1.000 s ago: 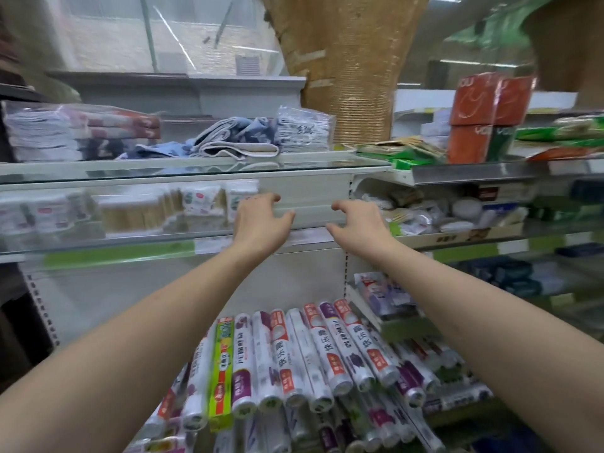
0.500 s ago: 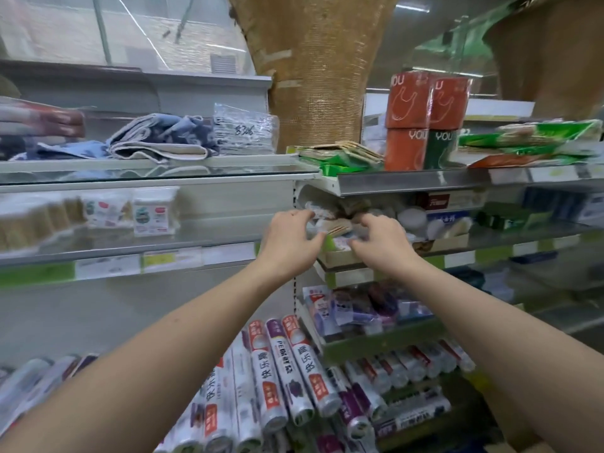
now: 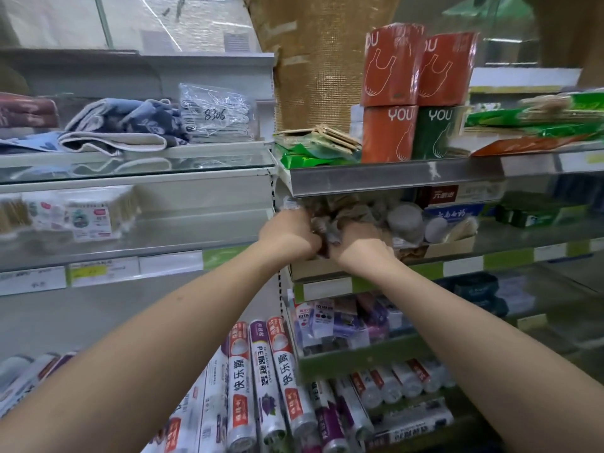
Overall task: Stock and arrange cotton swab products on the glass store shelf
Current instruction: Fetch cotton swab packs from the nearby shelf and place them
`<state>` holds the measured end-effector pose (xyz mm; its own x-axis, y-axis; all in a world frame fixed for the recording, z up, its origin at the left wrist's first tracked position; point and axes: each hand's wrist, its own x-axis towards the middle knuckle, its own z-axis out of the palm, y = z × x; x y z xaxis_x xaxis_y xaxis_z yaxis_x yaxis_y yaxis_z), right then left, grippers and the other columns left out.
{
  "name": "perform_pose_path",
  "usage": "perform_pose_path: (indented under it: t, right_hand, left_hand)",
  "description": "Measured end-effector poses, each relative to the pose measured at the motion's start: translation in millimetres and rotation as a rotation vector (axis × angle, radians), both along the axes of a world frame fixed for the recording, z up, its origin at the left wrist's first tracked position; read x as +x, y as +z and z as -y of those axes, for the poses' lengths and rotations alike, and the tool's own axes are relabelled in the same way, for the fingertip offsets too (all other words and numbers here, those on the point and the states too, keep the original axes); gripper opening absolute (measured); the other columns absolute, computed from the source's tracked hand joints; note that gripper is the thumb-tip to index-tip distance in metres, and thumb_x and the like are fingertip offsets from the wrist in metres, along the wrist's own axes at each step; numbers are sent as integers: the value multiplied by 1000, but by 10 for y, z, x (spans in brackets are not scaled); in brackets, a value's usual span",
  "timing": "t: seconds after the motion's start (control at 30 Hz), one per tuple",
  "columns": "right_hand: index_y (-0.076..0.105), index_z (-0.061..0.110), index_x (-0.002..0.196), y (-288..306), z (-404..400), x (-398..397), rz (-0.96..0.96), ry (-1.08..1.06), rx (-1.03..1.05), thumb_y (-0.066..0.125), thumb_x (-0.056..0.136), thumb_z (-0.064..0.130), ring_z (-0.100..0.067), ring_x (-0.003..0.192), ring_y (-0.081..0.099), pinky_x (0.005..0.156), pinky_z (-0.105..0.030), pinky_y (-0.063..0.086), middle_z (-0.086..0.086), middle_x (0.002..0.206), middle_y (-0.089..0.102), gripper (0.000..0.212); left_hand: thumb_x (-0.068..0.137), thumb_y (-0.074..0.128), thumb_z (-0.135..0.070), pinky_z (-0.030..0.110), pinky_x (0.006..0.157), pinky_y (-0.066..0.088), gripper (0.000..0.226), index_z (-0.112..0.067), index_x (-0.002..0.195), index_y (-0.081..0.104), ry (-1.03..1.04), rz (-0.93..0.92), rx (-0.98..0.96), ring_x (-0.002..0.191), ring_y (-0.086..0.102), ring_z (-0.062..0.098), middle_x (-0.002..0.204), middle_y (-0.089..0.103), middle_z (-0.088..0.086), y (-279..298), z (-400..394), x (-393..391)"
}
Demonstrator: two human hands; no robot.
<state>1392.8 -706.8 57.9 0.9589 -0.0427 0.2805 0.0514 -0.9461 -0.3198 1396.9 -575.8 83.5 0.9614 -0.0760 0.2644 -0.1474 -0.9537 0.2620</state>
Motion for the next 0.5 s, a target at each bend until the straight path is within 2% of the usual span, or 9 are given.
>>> perform_pose_path:
  t: [0.1,0.2,0.3,0.4,0.5]
  right_hand:
    - [61,20,121,44,-36,76,-90,-10,-44,67,83,53,-30,110,61,80,-32,44,-7,120,64,51]
    - [65,19,111,47,-39,177,-95,-13,70,66,83,53,-29,100,63,76,-32,46,-8,113,66,44]
    - [69,17,100,19,-3,230,-91,-9,307,71,78,51,-28,91,64,81,-35,55,-8,104,69,41]
    - [66,13,110,38,36,210,-17,-26,592,79,74,34,-29,100,65,87,-38,57,-9,110,67,44]
    - [64,12,118,70,29,139,33,-25,797,82,72,35,-32,100,65,87,-44,59,-11,114,67,54]
  left_hand:
    - [86,64,-26,32,77,49,33,-22,119,62,10,-43,15,98,60,29,104,59,6,17,21,52]
    - [84,65,-23,32,77,51,30,-19,113,67,16,-22,6,93,62,29,108,67,8,28,-7,107]
    - [83,65,-23,32,73,51,21,-18,102,72,13,39,-51,83,61,28,99,70,9,9,-40,134]
    - [87,63,-30,33,69,47,18,-16,96,72,26,139,-165,83,61,33,92,67,11,-14,-69,129]
    - [90,62,-36,37,71,54,24,-15,97,72,32,183,-266,83,61,36,90,65,10,-19,-96,64]
